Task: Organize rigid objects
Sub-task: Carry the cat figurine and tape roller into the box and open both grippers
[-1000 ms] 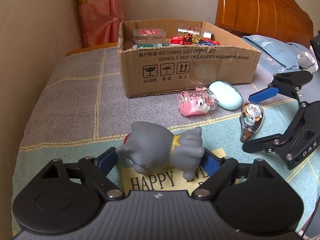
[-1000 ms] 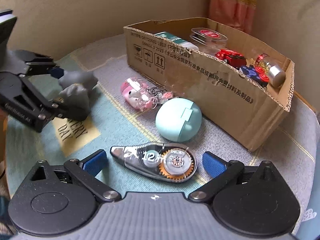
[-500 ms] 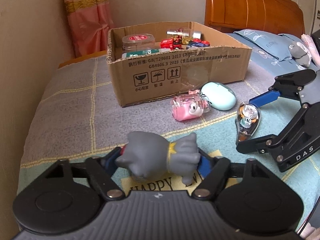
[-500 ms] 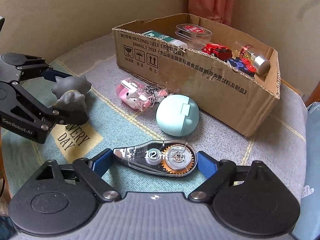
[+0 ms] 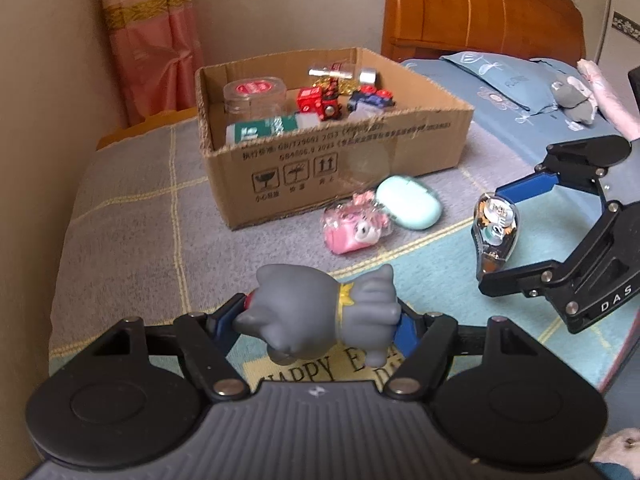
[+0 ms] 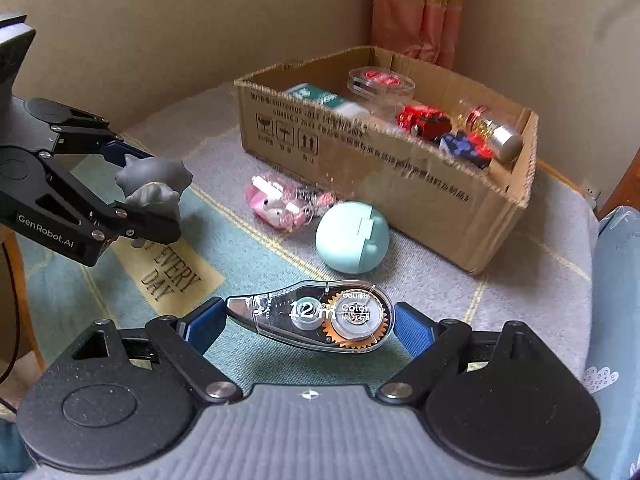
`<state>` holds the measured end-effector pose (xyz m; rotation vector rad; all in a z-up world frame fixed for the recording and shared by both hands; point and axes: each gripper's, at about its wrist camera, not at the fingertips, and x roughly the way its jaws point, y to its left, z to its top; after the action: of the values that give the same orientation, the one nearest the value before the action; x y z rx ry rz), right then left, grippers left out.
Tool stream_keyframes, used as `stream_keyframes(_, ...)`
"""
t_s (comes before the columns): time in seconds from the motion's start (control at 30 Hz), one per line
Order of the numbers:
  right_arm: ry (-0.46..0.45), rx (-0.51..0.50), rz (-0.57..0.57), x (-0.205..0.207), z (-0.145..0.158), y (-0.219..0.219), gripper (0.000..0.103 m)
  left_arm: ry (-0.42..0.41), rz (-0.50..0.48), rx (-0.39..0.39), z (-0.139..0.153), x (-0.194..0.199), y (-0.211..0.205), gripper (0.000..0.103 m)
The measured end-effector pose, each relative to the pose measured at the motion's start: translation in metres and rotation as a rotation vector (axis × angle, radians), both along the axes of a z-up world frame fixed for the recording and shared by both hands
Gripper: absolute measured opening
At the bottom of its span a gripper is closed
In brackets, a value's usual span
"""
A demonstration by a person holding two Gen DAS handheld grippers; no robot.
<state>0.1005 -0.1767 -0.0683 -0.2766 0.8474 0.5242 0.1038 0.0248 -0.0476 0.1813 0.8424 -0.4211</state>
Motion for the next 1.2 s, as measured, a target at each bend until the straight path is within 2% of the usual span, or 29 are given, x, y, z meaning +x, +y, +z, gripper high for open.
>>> stream_keyframes(0.17, -0.021, 0.013, -0.016, -0.002, 0.02, -0.005, 0.093, -0.005, -0.031, 0.021, 0.022, 0.004, -0.006, 0.073)
stream_keyframes(0.4, -0.086, 0.049, -0.044, 0.002, 0.052, -0.011, 0.093, -0.075, -0.066, 0.068, 0.055, 0.021, -0.016, 0.073)
stream_keyframes(0.7, -0.162, 0.097, -0.084, 0.025, 0.079, -0.01, 0.093, -0.121, -0.028, 0.05, 0.09, 0.084, -0.028, 0.073)
stream_keyframes(0.97, -0.192, 0.118, -0.109, 0.041, 0.092, -0.011, 0.093, -0.121, 0.021, 0.046, 0.095, 0.144, -0.041, 0.073)
stream_keyframes(1.2, -0.19, 0.115, -0.123, 0.052, 0.091, -0.014, 0.093, -0.065, 0.059, 0.041, 0.072, 0.181, -0.044, 0.073)
